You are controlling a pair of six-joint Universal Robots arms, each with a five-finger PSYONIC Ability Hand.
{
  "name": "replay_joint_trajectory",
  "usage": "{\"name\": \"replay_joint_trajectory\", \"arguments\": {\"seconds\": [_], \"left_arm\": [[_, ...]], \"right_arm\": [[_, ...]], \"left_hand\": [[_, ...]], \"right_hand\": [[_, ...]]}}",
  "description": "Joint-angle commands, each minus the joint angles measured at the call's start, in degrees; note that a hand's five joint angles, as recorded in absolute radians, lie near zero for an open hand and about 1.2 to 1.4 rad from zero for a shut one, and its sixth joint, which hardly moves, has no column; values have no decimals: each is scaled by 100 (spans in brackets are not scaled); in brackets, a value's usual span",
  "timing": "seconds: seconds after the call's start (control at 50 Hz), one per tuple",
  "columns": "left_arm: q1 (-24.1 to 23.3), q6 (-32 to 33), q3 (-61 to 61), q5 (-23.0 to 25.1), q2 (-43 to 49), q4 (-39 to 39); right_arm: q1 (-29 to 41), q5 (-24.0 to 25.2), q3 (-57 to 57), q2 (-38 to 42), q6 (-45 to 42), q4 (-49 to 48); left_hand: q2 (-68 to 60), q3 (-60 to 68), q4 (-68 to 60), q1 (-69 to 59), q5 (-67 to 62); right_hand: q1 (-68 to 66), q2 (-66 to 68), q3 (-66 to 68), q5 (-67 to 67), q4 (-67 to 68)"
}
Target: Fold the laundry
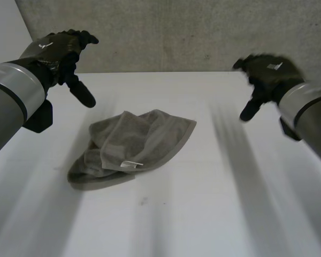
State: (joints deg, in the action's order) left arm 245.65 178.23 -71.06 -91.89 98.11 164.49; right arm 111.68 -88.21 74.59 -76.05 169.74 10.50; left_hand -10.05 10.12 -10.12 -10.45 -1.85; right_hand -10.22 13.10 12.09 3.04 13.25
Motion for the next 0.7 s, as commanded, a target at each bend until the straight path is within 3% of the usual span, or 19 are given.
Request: {"name": "replay_joint_trajectory", "arguments": {"seconds": [0.02, 0.14, 0.18, 0.2, 0.24, 0.3, 0.56, 0.7], "left_arm": [[502, -7, -619, 22, 59, 312], [818, 2, -1322, 347, 138, 848], [1334, 2, -1803, 1011, 165, 1198], [1337, 2, -1806, 1015, 165, 1199], [1678, -7, -1955, 1680, 173, 1208], [1863, -42, -1973, 1964, 174, 1182], [2066, -69, -2069, 1586, 121, 1085], [2066, -60, -2131, 1586, 94, 1094]], "right_arm": [[785, 647, 109, 793, 183, -22], [1225, 1095, -120, 1646, 859, -505], [1418, 1165, -225, 1875, 947, -725], [1635, 1174, -365, 2101, 956, -908], [1787, 1157, -577, 2375, 965, -962], [1980, 1095, -979, 2822, 1009, -962], [2499, 805, -2045, 3826, 1053, -980], [2666, 586, -2545, 4159, 1062, -989]], "left_hand": [[-67, 60, -60, -27, 113], [-134, 127, -128, -94, 46], [-167, 161, -161, -128, 12], [-168, 161, -161, -128, 12], [-201, 194, -195, -161, -22], [-251, 244, -245, -212, -72], [-285, 278, -279, -245, -106], [-268, 262, -262, -229, -89]], "right_hand": [[22, -310, -209, -304, -325], [22, -310, -209, -304, -325], [22, -310, -209, -304, -325], [22, -310, -209, -304, -325], [22, -310, -209, -304, -325], [22, -310, -209, -304, -325], [22, -310, -209, -304, -325], [-1043, 755, 856, 761, 739]]}}
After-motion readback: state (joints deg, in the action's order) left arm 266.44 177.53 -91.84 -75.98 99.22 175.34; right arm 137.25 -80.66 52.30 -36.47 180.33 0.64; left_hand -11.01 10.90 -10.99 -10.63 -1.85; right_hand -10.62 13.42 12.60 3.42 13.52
